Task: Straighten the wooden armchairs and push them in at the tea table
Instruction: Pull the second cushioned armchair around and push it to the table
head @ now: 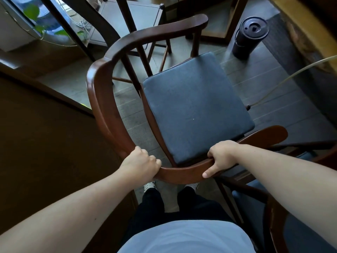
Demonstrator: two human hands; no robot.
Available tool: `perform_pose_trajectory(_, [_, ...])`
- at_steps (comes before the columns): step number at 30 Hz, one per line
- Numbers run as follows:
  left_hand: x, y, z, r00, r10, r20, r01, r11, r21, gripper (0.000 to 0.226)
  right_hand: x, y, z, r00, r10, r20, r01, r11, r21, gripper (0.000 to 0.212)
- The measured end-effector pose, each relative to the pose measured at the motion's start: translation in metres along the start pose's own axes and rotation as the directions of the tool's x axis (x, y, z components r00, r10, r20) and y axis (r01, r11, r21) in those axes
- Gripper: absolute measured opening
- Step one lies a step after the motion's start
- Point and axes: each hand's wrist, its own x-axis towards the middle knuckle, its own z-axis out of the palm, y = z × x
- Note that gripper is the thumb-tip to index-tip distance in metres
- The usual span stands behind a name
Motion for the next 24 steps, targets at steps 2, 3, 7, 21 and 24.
perform_pose_trajectory(2, [0.003, 0.006, -0.005, 0.999, -0.023, 0.034, 0.023, 1.0, -0.001, 0.03, -0.003, 0.005, 0.0, 1.0, -0.002, 0.01, 0.002, 1.0, 0.002, 0.079])
perform_pose_trajectory(3, [0.004, 0.008, -0.006, 0.998, -0.028, 0.05, 0.028, 1.0, -0.006, 0.032, -0.003, 0.007, 0.001, 1.0, -0.007, 0.012, 0.007, 1.0, 0.004, 0.077])
perform_pose_trajectory(7, [-0.003, -0.007, -0.016, 0.998, 0.039, 0.049, -0.038, 0.999, -0.017, 0.042, -0.005, 0.008, 0.002, 0.999, -0.028, -0.021, 0.028, 1.0, -0.009, 0.076])
perform_pose_trajectory(21, [-0.029, -0.199, -0.011, 0.868, 0.443, -0.224, -0.42, 0.896, 0.142, 0.042, 0.02, -0.121, -0.023, 0.96, 0.136, -0.245, 0.037, 0.805, 0.593, 0.07])
perform_pose_trajectory(24, [-0.017, -0.224, -0.004, 0.815, 0.512, -0.271, -0.497, 0.858, 0.129, 0.047, 0.032, -0.147, -0.035, 0.953, 0.203, -0.225, 0.034, 0.665, 0.746, 0.076])
